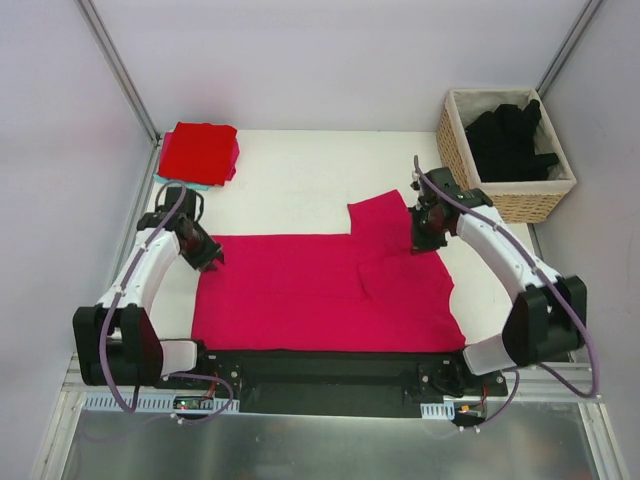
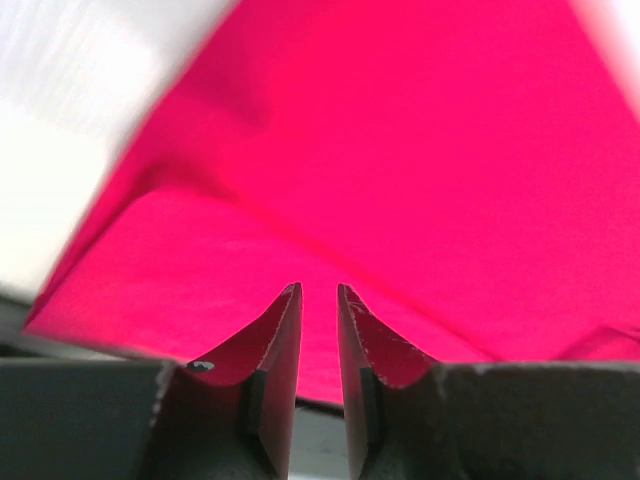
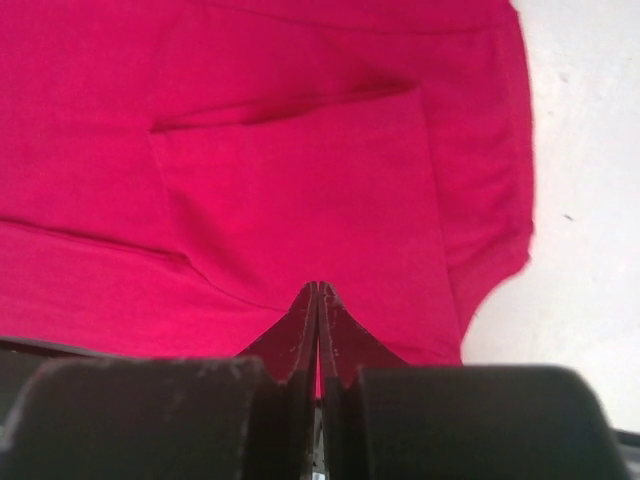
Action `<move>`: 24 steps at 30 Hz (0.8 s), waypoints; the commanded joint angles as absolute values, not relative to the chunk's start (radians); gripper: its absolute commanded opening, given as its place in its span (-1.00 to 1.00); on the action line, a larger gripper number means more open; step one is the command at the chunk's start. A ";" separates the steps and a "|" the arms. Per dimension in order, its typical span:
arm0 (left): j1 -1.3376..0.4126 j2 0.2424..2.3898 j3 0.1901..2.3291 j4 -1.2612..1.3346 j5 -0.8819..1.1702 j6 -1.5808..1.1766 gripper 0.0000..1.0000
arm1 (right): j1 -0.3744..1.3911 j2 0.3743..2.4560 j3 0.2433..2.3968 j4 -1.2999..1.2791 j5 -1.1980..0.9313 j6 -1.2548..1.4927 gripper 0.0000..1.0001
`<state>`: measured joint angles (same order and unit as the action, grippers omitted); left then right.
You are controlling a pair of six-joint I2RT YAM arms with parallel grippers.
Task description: Fold and stack the t-shirts
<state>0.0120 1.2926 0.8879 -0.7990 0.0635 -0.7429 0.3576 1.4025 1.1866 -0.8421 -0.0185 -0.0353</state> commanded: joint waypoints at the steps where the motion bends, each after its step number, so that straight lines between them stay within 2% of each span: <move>1: 0.005 1.239 1.056 -0.669 0.193 -0.627 -0.52 | 0.267 1.566 1.235 -0.756 -0.224 -0.060 -0.99; 6: 0.005 1.243 1.112 -0.667 0.290 -0.661 -0.58 | 0.245 1.768 1.437 -0.862 -0.223 -0.113 -0.99; 10: 0.005 1.178 1.088 -0.666 0.291 -0.683 -0.63 | 0.242 1.862 1.587 -0.920 -0.172 -0.110 -0.99; 17: 0.005 1.056 1.062 -0.670 0.287 -0.719 -0.63 | 0.244 1.971 1.635 -0.969 -0.092 -0.117 -0.99; 24: 0.005 1.061 1.031 -0.672 0.282 -0.735 -0.61 | 0.244 2.005 1.617 -0.993 -0.043 -0.117 -0.99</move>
